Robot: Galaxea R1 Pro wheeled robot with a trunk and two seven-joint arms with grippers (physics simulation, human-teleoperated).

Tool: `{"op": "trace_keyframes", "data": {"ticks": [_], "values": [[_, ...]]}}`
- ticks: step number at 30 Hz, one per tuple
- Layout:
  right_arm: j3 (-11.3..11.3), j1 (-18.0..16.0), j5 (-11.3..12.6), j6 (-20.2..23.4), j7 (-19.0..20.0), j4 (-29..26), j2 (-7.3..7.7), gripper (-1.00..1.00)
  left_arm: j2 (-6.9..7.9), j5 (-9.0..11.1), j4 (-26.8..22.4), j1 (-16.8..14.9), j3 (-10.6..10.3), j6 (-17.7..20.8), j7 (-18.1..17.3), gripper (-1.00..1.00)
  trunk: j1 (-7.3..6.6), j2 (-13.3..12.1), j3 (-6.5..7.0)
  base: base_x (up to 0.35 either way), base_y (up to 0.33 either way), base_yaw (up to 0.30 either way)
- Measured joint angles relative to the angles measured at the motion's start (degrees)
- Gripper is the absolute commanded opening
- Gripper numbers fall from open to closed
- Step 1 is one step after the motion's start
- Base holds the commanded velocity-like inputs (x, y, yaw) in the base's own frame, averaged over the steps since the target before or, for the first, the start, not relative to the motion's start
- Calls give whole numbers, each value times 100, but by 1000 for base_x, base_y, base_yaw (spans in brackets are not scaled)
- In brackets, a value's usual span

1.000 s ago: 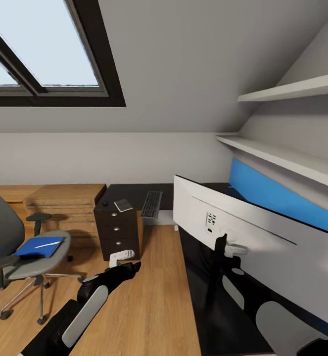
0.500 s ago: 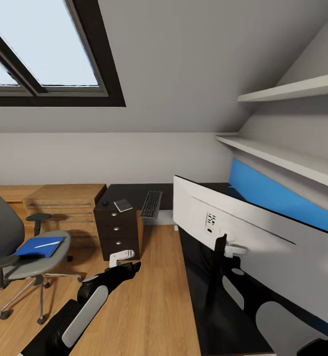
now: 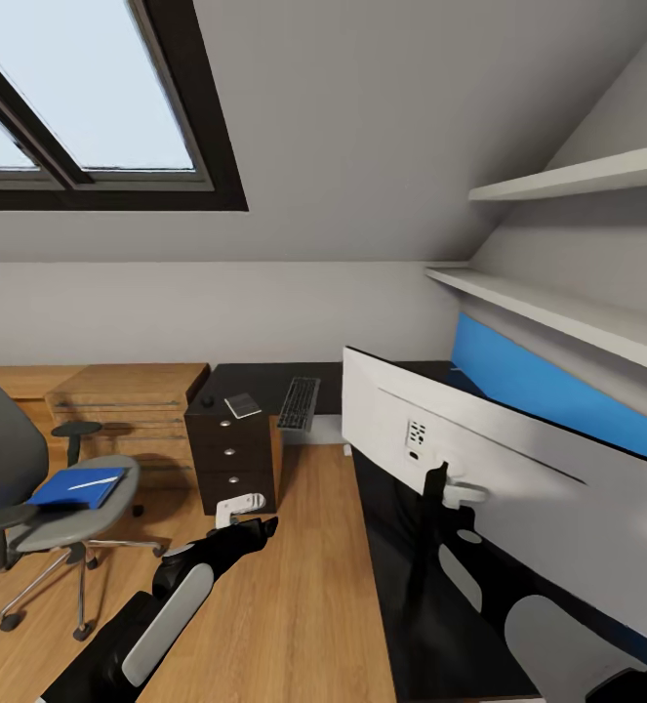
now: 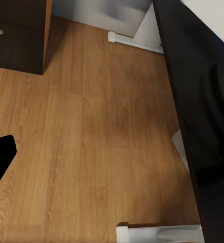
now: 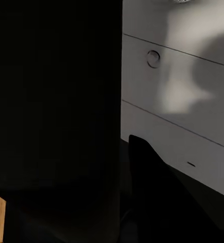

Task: In the bedroom, organize the workspace by keeping the computer under the desk, ensuring the monitor is on the desk, placing the keyboard on the desk next to the monitor, placing the mouse on the desk next to the keyboard, moving the folder from the swivel chair onto the desk next to the mouse, stacking the notebook on top of the folder with the pen on top of the notebook, and positioning the swivel chair next to the desk.

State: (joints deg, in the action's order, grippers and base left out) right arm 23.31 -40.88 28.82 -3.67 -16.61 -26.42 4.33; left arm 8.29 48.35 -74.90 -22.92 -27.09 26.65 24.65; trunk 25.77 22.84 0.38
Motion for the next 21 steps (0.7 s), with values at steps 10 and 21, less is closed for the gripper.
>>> {"op": "trace_keyframes", "data": {"ticks": [10,21], "values": [[10,-4,-51,-9,-17,-16,1,100,0,0,0,1,0,0,0,100,-1,3,2,0,0,0],[-6,-4,-43,-11,-10,-21,11,100,0,0,0,2,0,0,-2,100,-1,3,2,0,0,0]]}}
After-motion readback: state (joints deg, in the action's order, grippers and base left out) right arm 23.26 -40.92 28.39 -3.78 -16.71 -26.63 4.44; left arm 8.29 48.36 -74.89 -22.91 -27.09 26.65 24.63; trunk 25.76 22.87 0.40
